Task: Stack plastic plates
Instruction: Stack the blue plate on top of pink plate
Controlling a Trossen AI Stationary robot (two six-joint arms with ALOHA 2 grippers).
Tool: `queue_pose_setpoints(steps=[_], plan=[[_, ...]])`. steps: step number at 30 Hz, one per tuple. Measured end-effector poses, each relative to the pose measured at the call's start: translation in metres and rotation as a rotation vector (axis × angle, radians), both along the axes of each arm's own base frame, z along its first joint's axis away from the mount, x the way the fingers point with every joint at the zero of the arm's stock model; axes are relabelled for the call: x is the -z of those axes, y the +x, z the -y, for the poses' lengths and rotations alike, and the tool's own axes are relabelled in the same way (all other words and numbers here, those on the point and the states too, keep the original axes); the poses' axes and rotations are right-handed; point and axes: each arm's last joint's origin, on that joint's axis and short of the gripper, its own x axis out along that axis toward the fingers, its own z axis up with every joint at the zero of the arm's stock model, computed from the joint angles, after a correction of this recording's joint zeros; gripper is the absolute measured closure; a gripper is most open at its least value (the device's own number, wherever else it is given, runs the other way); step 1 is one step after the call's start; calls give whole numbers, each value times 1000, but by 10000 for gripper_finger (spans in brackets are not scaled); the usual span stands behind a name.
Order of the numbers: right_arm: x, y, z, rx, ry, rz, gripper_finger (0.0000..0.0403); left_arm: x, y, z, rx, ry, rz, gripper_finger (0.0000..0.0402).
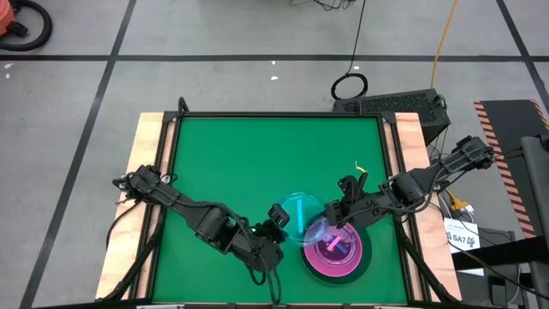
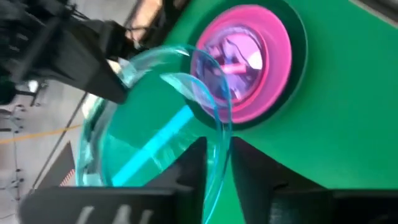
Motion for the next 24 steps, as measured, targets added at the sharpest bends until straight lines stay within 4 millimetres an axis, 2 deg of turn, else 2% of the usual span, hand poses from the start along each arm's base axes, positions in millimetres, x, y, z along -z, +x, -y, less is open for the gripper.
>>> queue_pose_setpoints(steps=[6, 14, 18, 24], plan=[[-4, -6, 3, -10, -9, 2, 395, -5, 5, 2, -61, -84, 81, 253], [-19, -35, 20, 34, -49, 29, 401, -8, 10, -1, -185, -205, 150, 172], [-23, -50, 28, 41, -70, 12, 402, -13, 15, -3, -248, -275, 225, 157], [-22, -67, 34, -28, -96, -73, 402, -14, 18, -7, -433, -534, 256, 156]])
